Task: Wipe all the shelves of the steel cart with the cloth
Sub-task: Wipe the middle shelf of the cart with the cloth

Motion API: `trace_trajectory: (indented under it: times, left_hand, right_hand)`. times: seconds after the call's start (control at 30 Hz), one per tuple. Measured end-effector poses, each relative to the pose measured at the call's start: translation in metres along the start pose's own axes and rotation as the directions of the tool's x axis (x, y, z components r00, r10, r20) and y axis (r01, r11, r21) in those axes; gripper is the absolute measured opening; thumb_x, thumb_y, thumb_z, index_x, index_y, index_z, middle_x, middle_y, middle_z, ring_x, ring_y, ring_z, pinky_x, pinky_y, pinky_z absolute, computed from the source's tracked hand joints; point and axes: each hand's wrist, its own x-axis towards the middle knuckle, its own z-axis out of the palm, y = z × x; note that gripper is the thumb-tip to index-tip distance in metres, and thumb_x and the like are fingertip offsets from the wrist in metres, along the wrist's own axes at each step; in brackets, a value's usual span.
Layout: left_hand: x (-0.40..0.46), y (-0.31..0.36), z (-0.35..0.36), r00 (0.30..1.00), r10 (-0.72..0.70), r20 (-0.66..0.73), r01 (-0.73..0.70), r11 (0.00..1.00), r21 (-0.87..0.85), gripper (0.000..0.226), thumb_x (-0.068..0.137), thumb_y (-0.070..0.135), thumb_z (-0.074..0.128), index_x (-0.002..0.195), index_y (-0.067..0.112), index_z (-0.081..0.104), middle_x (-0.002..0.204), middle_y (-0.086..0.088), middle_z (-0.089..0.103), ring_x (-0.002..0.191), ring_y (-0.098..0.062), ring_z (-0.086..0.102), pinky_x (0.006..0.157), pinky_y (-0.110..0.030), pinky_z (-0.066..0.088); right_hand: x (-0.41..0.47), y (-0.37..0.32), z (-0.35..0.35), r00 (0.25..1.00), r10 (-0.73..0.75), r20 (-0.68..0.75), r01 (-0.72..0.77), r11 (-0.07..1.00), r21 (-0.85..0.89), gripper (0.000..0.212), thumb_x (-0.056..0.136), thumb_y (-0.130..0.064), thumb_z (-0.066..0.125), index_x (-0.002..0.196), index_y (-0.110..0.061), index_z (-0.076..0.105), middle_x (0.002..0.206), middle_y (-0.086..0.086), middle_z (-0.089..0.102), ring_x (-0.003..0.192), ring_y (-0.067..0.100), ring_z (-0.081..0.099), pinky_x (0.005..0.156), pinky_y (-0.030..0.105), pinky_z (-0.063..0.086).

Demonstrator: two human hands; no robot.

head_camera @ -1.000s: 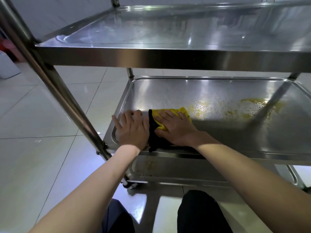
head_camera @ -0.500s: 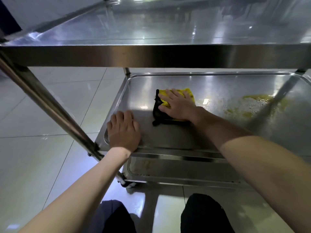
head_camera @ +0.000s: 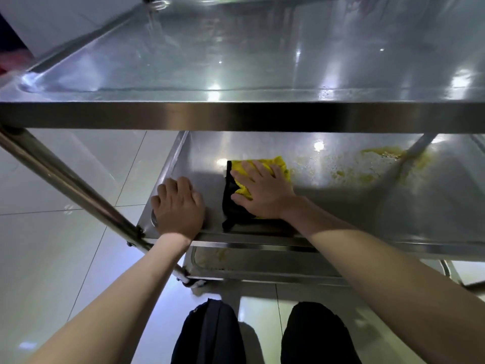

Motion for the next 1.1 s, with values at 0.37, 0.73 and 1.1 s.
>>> trace_trajectory:
  times: [0.37,0.73,1.1]
  left_hand:
    - [0.0,-0.001,-0.004,0.999,0.042,0.031,-0.042,0.999,-0.022,0.02,0.086,0.032,0.034,0.094,0.016,0.041,0.095,-0.008,0.044,0.092,-0.03,0.041,0.081,-0.045,0.034]
    - [-0.002,0.0,-0.006,0.991,0.095,0.094,-0.097,0.995,0.009,0.028,0.085,0.034,0.029,0.099,0.015,0.044,0.099,-0.01,0.047,0.094,-0.032,0.044,0.085,-0.048,0.038]
    - [-0.001,0.0,-0.007,0.981,0.172,0.092,-0.175,0.984,0.025,0.031,0.087,0.035,0.03,0.101,0.013,0.046,0.103,-0.013,0.047,0.095,-0.034,0.045,0.084,-0.049,0.039]
  right_hand:
    - [-0.041,-0.021,0.004,0.997,0.02,0.07,-0.023,0.999,0.036,0.091,0.08,-0.083,-0.004,0.164,-0.046,0.002,0.175,-0.009,-0.009,0.161,0.019,-0.011,0.126,0.057,-0.004]
    - [0.013,0.032,-0.002,0.989,0.149,-0.019,-0.149,0.989,-0.001,0.075,0.096,-0.079,0.016,0.163,-0.045,0.017,0.174,-0.01,0.008,0.161,0.016,0.003,0.127,0.054,0.006]
    - [0.036,0.055,-0.003,0.97,0.244,-0.011,-0.244,0.97,0.009,0.071,0.099,-0.076,0.021,0.163,-0.047,0.013,0.175,-0.009,0.006,0.161,0.018,0.001,0.127,0.056,0.002]
